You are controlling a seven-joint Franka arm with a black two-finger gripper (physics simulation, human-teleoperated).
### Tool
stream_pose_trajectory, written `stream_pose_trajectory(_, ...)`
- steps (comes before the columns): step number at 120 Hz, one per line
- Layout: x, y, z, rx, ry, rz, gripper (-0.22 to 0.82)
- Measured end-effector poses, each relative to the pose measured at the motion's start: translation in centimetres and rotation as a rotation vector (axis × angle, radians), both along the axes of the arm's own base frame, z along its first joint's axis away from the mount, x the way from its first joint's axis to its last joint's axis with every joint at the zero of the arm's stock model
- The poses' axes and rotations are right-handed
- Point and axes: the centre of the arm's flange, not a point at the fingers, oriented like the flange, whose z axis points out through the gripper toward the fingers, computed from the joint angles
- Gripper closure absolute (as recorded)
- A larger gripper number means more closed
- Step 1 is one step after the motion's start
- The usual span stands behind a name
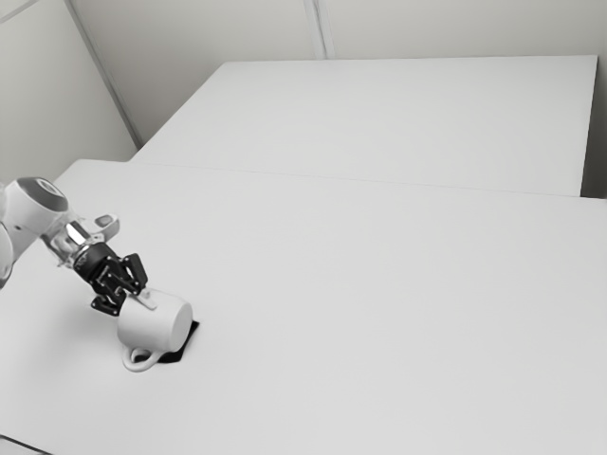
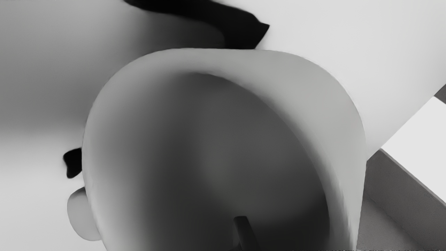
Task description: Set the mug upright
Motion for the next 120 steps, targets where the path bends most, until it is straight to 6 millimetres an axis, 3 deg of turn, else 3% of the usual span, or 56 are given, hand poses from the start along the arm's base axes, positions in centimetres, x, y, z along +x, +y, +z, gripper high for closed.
stream_pose_trajectory(21, 0.7, -1.4, 1.5, 0.01, -0.025, -0.024, 0.71)
stream_pose_trajectory(63, 2.3, -3.3, 4.7, 0.234, -0.032, -0.078, 0.74)
stream_pose_trajectory(120, 7.7, -10.2, 7.6, 0.724, -0.033, -0.077, 0.77)
